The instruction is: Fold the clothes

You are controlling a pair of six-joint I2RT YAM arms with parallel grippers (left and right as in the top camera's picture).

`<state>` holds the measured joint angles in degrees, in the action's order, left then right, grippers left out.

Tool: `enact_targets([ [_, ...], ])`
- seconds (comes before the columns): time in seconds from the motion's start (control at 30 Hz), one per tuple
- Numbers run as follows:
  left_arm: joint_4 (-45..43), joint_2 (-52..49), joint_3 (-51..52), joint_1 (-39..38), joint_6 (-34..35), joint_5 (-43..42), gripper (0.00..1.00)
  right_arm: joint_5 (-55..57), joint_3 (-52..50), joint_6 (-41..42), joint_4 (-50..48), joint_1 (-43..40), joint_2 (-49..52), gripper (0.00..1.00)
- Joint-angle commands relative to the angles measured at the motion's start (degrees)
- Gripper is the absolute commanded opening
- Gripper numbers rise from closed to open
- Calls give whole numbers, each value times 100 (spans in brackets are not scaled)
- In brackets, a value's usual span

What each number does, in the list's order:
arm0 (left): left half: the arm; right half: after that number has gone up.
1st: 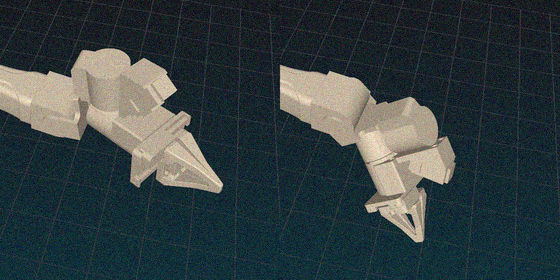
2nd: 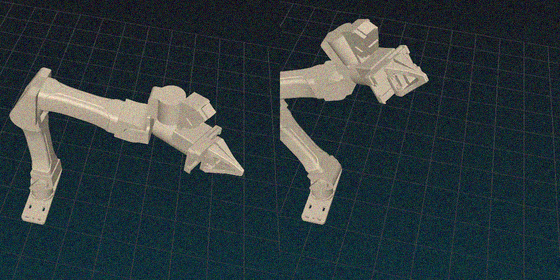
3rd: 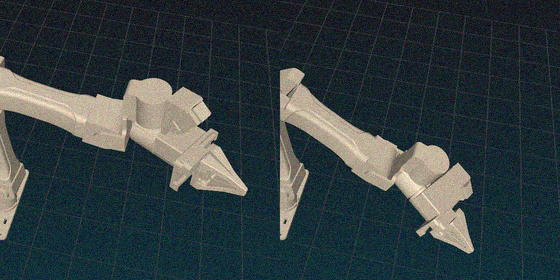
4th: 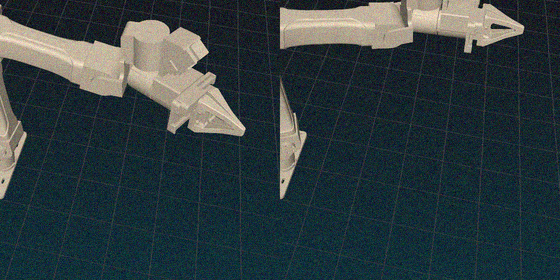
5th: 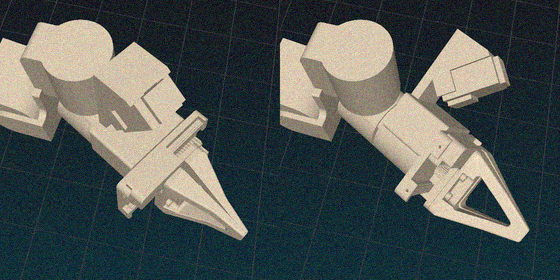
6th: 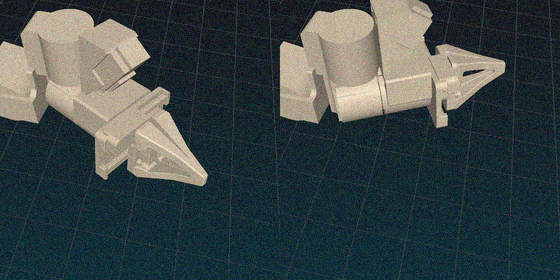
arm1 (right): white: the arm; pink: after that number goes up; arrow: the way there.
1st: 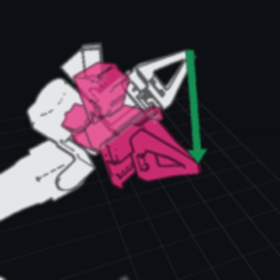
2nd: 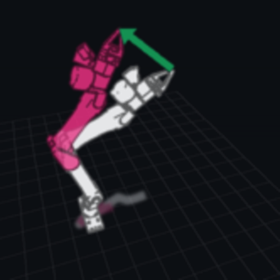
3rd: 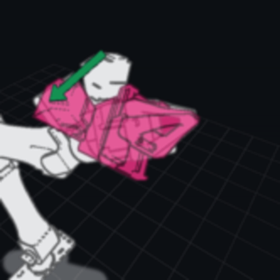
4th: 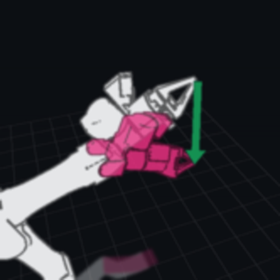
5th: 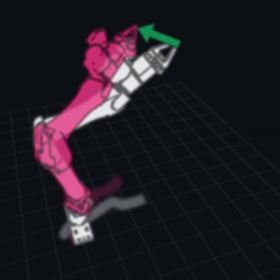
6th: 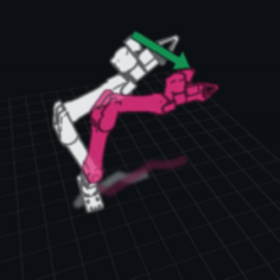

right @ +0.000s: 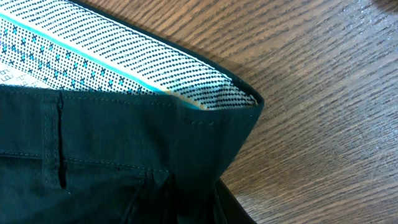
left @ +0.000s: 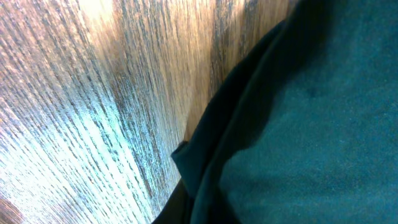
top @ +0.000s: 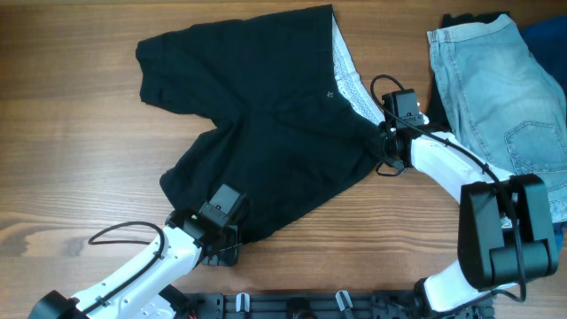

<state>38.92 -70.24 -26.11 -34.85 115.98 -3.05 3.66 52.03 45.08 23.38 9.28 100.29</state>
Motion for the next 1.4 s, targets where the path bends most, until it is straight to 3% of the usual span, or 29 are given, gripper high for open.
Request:
enact_targets([
  [0.0,396,-317,437,9,140,752,4,-247,-127,2,105,13,225,15],
  [0.07,398,-317,437,9,122,782,4,-245,-127,-7,98,13,225,4],
  [0.2,398,-140,376,50,-343,1169,4,-245,-122,-216,85,13,184,4],
  [0.4,422,1003,-623,299,-3836,1600,4,-376,17,-632,555,13,-1056,4],
  [0.5,461,1528,-940,299,-4734,1552,4,-372,17,-688,916,13,-1886,4],
  [0.67,699,2535,-1270,299,-5412,1091,4,-352,17,-885,1764,2,-3515,4],
  [0.93,1504,3407,-1473,297,-5434,737,4,48,22,-890,3086,2,-5490,4],
  [1.03,1453,3425,-1711,299,-5742,833,4,223,20,-691,3377,2,-5930,4],
  [1.2,533,3314,-1753,299,-6432,2291,4,715,9,-566,2942,2,-5560,4],
  [1.37,-588,2465,-1751,299,-6505,3825,4,719,9,-564,2055,2,-4450,4],
])
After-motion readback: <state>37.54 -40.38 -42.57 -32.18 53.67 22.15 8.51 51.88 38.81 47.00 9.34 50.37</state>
